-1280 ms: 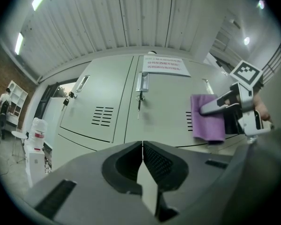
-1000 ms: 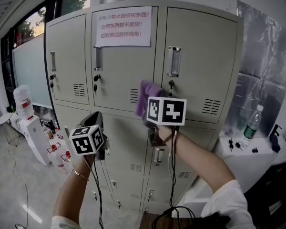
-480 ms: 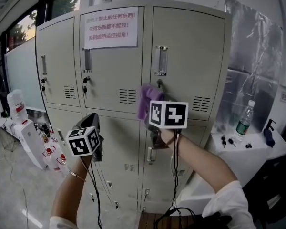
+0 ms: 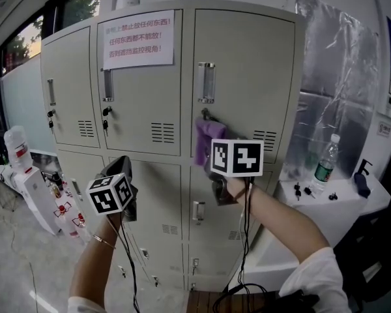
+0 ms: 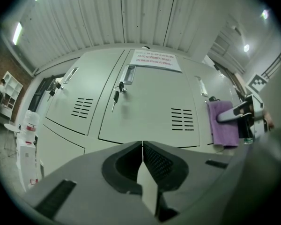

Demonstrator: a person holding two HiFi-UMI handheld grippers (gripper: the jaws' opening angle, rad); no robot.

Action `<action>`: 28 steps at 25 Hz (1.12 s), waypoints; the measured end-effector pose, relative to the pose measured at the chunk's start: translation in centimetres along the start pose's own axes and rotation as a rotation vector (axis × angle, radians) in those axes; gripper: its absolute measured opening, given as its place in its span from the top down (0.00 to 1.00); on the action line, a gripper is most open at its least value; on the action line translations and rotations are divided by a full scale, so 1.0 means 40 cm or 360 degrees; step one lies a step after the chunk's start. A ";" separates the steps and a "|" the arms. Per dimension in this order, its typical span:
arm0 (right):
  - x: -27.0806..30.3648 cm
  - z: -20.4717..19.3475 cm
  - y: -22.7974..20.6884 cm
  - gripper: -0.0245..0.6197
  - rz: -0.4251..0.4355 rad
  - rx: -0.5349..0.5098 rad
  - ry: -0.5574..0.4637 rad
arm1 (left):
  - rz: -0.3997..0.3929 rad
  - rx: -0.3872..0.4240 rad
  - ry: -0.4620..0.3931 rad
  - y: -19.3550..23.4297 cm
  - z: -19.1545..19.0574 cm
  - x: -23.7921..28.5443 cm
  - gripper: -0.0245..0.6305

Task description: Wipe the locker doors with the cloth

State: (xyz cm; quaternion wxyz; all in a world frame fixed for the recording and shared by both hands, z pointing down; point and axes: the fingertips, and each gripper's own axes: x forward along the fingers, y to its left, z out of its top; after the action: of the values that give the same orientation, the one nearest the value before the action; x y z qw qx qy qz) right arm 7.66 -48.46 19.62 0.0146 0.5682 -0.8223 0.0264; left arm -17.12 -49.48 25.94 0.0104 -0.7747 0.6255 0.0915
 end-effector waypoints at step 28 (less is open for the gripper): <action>-0.115 0.093 -0.153 0.86 0.0004 0.0019 -0.0120 | -0.0028 0.0005 -0.0006 -0.140 0.001 0.010 0.95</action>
State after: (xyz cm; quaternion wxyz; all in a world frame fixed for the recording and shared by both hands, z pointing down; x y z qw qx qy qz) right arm 15.01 -46.56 15.81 -0.0197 0.5677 -0.8229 0.0098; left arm -11.61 -48.65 25.30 0.0137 -0.7801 0.6187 0.0919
